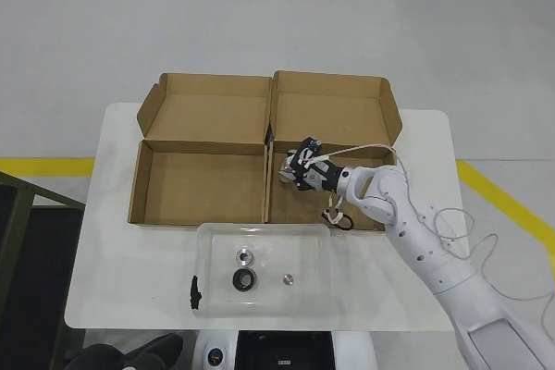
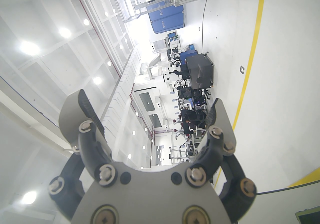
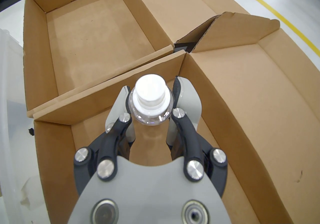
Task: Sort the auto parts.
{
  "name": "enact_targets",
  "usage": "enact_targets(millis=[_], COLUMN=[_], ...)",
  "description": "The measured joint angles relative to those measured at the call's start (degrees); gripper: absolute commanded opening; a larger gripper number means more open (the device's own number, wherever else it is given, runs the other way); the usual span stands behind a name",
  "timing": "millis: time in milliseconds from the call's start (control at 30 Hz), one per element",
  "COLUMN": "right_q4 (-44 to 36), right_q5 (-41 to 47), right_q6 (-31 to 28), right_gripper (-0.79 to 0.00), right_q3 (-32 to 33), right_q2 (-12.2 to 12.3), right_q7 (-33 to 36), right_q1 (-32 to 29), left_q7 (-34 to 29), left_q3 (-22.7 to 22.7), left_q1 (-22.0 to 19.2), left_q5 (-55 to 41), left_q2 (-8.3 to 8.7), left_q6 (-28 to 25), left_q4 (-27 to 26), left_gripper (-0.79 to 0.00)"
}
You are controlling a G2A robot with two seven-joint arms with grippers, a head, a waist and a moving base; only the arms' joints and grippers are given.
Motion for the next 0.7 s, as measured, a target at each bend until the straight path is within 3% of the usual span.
enact_targets(millis=[167,700], right_q4=[-1.19,-18.14], right_q5=[-0.18,-2.86], right_q6=[0.52,-4.23], right_gripper=[-0.009,0.000], right_q3=[0.48,6.85], right_q2=[-0.09,2.32], right_q7=[-0.53,3.86], right_q1=[-0.07,-6.66], left_q7=[0.00,0.00], left_q3=[0.00,0.00], left_q1=[0.00,0.00], left_q5=[0.00,0.00], left_q2=[0.00,0.00], left_q6=[0.00,0.00], left_q4=[0.00,0.00], left_gripper=[0.000,0.000])
